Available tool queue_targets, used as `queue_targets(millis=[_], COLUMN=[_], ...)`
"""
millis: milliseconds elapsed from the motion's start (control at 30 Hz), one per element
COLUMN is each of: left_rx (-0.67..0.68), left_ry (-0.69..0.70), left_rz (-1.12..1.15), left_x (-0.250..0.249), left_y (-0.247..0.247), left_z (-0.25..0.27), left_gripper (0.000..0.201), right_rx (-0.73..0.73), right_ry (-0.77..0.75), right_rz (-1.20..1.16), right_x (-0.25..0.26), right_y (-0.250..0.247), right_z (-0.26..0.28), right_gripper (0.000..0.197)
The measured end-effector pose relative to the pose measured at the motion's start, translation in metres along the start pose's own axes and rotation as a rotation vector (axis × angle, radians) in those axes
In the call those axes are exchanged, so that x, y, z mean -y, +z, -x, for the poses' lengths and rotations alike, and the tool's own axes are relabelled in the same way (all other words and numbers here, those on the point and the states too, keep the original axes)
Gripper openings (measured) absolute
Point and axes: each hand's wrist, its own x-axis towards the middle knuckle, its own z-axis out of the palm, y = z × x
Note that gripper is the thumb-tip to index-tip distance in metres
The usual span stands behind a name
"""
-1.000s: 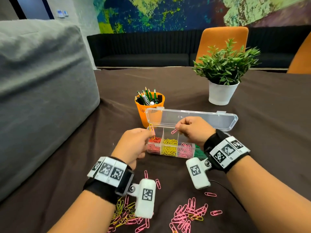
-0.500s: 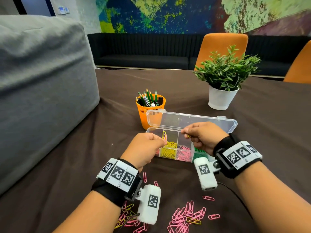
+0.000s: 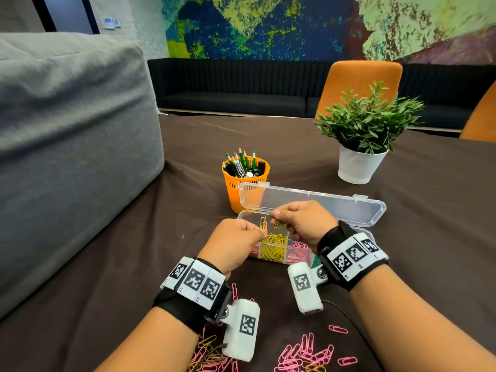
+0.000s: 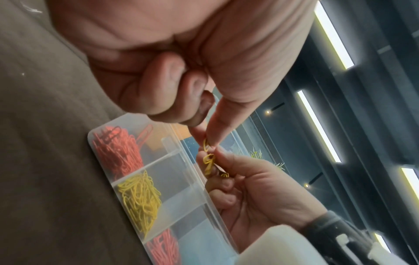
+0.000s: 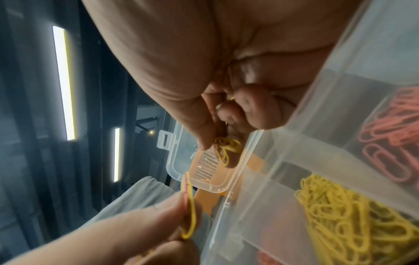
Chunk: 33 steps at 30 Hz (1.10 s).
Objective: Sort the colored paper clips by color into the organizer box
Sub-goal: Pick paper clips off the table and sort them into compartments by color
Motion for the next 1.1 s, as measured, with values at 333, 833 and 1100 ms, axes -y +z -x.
queue_targets(millis=[333, 833, 1100], left_rx=[0.005, -0.013, -0.041], left_ry=[-0.040, 0.003, 0.103], left_rz=[0.065, 0.102, -0.125], left_x=[0.004, 0.011, -0.007], left_y=[-0.001, 0.005, 0.005], left_z=[0.003, 0.006, -0.004], left_gripper=[0.014, 0.019, 0.011], right_rx=[-0.019, 0.130, -0.110], right_ry=[0.031, -0.206, -0.173], right_rz=[-0.202, 0.213, 0.619], right_x=[-0.005, 0.001, 0.001], right_y=[-0.002, -0.002, -0.032], right_z=[-0.001, 0.017, 0.016], right_gripper=[0.014, 0.019, 0.028])
